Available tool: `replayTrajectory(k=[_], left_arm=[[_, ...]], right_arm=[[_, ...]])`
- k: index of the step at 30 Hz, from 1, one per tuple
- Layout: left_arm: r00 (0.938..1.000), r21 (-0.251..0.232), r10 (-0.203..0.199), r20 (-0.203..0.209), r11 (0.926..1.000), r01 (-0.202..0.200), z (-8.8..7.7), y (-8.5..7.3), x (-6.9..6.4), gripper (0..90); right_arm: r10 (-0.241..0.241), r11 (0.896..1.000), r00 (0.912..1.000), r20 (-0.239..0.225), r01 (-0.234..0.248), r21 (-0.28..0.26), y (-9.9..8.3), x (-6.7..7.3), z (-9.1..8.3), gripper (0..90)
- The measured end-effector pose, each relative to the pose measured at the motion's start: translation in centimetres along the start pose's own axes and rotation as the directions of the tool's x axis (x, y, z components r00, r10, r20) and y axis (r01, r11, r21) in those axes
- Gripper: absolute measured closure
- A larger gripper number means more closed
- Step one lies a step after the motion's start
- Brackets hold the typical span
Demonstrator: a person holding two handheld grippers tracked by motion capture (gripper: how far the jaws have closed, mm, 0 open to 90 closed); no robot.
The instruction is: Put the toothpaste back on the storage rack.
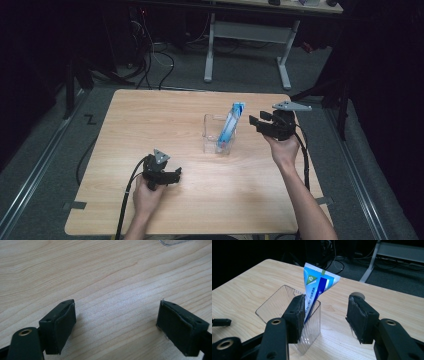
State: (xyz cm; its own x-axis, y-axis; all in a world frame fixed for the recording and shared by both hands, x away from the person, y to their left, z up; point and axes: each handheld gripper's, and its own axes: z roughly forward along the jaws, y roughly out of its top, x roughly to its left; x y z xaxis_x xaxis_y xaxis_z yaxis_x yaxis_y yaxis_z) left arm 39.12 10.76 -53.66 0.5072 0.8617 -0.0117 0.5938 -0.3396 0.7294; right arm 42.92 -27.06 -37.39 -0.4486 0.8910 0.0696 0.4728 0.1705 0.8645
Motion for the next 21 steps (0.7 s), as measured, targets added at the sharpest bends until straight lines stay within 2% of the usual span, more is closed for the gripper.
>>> replayTrajectory(k=[12,21], left_arm=[[1.0,0.0,0.0,0.0,1.0,0.0,0.0,0.0,0.0,15.9],[1.0,-0.001,-0.001,0.0,1.0,0.001,0.0,0.0,0.0,15.9]], right_arm=[[0.011,1.0,0.9995,0.03,-0.011,-0.008,-1.0,-0.6,-1.5,51.4],[0.018,1.0,0.9992,0.035,-0.018,-0.009,-1.6,-0.9,-2.4,51.6]])
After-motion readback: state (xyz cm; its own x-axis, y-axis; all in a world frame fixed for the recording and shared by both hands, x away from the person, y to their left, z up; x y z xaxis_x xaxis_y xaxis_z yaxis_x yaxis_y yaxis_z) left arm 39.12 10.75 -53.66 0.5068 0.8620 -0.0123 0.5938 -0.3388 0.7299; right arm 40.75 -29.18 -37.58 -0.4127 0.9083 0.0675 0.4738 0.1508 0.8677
